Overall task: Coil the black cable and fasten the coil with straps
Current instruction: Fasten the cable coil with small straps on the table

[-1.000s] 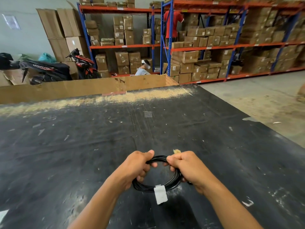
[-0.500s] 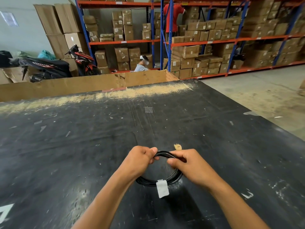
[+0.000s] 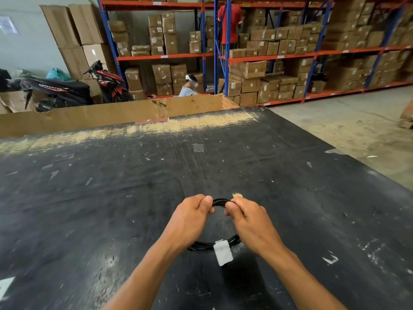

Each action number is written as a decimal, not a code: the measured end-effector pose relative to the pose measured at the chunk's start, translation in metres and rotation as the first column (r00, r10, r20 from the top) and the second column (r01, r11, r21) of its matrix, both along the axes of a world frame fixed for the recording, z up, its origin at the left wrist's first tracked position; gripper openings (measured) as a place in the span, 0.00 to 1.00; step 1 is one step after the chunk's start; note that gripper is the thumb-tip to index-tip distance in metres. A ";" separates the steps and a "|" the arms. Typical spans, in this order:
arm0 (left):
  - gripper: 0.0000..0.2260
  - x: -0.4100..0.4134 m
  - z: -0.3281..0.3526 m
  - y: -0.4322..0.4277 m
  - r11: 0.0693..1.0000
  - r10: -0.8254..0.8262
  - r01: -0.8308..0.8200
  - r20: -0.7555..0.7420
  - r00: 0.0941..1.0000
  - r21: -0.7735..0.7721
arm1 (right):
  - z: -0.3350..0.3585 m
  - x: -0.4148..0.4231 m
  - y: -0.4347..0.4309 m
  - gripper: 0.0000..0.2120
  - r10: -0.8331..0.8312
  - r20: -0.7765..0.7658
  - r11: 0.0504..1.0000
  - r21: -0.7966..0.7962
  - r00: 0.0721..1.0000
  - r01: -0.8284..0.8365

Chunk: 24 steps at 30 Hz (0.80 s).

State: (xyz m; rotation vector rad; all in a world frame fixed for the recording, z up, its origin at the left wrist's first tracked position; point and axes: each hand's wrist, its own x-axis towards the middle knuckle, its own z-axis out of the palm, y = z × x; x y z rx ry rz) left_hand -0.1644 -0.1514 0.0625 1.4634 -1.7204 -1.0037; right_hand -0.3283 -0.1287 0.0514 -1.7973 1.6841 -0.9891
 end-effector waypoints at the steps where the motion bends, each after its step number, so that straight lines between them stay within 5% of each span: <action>1: 0.17 0.001 0.000 0.000 0.999 0.027 -0.026 0.036 0.999 -0.027 | 0.001 -0.002 -0.001 0.15 0.033 0.047 0.999 0.041 0.998 -0.035; 4: 0.17 0.006 0.000 -0.004 0.993 0.096 -0.086 0.121 0.988 -0.087 | 0.001 -0.021 -0.007 0.17 -0.037 0.128 0.992 0.123 0.991 0.021; 8: 0.17 0.017 0.002 -0.011 0.983 0.157 -0.139 0.154 0.976 -0.123 | -0.014 -0.055 -0.017 0.06 -0.256 -0.056 0.954 0.149 0.965 0.262; 13: 0.17 0.025 -0.003 -0.013 0.979 0.195 -0.184 0.132 0.972 -0.093 | -0.051 -0.068 -0.012 0.22 -0.156 -0.229 0.905 0.358 0.961 0.232; 15: 0.17 0.026 -0.006 -0.012 0.980 0.191 -0.182 0.125 0.973 -0.079 | -0.060 -0.065 -0.010 0.24 -0.175 -0.225 0.920 0.311 0.959 0.241; 21: 0.17 0.027 -0.007 -0.012 0.986 0.162 -0.153 0.137 0.977 -0.072 | -0.060 -0.060 -0.009 0.06 -0.178 -0.265 0.959 0.167 0.948 0.227; 24: 0.16 0.026 -0.007 -0.013 0.980 0.189 -0.180 0.127 0.974 -0.082 | -0.048 -0.057 -0.005 0.08 -0.187 -0.212 0.974 0.086 0.959 0.209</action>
